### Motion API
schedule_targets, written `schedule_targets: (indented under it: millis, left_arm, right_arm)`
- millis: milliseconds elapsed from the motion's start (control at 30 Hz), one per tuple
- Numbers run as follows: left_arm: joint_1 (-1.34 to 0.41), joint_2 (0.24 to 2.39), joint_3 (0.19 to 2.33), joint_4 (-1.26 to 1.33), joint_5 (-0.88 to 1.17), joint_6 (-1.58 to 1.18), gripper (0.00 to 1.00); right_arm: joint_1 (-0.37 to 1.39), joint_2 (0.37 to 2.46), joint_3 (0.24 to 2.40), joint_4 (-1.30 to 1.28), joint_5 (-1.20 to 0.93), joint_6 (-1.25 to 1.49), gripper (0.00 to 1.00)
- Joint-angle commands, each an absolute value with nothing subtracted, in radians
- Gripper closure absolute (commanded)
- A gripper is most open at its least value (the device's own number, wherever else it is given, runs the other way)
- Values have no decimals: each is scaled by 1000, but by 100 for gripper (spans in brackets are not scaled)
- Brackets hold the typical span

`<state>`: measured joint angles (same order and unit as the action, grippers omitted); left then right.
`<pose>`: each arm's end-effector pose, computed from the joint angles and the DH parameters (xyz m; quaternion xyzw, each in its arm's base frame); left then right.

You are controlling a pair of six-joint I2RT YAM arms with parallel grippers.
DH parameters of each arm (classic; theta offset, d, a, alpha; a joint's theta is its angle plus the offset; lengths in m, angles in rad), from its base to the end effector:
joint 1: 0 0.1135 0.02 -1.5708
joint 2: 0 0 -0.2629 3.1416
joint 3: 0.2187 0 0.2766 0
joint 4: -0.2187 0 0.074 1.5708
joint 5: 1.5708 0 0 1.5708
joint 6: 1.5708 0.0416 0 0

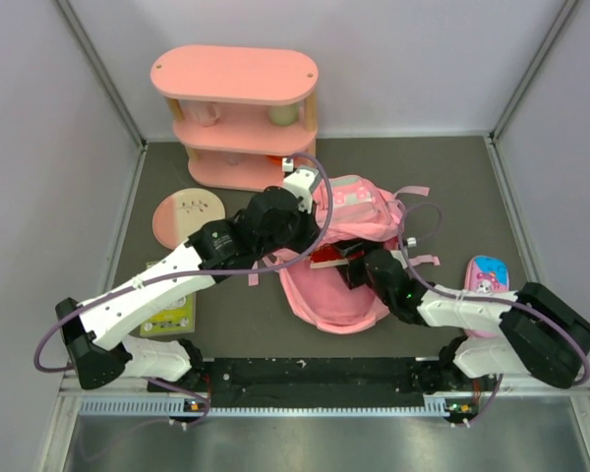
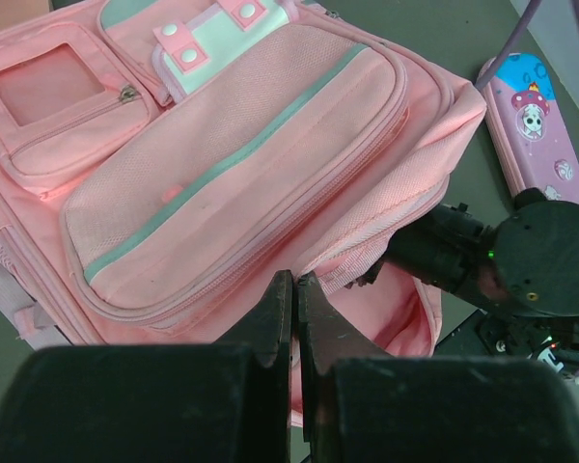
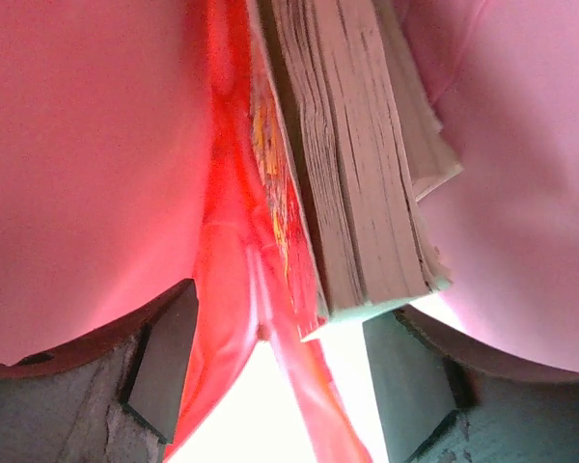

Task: Pack the student bag
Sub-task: Place the book in the student bag.

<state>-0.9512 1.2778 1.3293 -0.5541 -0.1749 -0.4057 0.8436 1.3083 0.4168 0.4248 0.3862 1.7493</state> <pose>0.1867 -0.2493 0.3836 0.1882 0.8377 -0.2597 0.4420 0.1903 0.1902 0.1444 0.4561 0.7074 0.4512 0.2967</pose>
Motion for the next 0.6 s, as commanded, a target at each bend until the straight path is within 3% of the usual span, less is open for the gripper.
schedule_targets:
  millis: [0, 33, 100, 233, 300, 567]
  left_arm:
    - [-936, 1218, 1336, -431, -204, -410, 100]
    - [-934, 1218, 1335, -430, -203, -410, 100]
    - [-933, 1216, 1332, -426, -196, -411, 100]
    - [-933, 1215, 1328, -423, -186, -416, 100]
    - [-933, 1215, 1325, -417, -181, -422, 100]
    - [-933, 1213, 1316, -414, -161, -433, 100]
  right_arm:
    - [841, 1207, 396, 382, 376, 1727, 38]
    - [842, 1198, 385, 376, 386, 1732, 46]
    - [841, 1193, 377, 370, 432, 1743, 50]
    - [839, 1232, 412, 362, 477, 1741, 87]
    - [838, 1290, 443, 373, 468, 1735, 98]
    - [836, 1503, 592, 489, 501, 1744, 100]
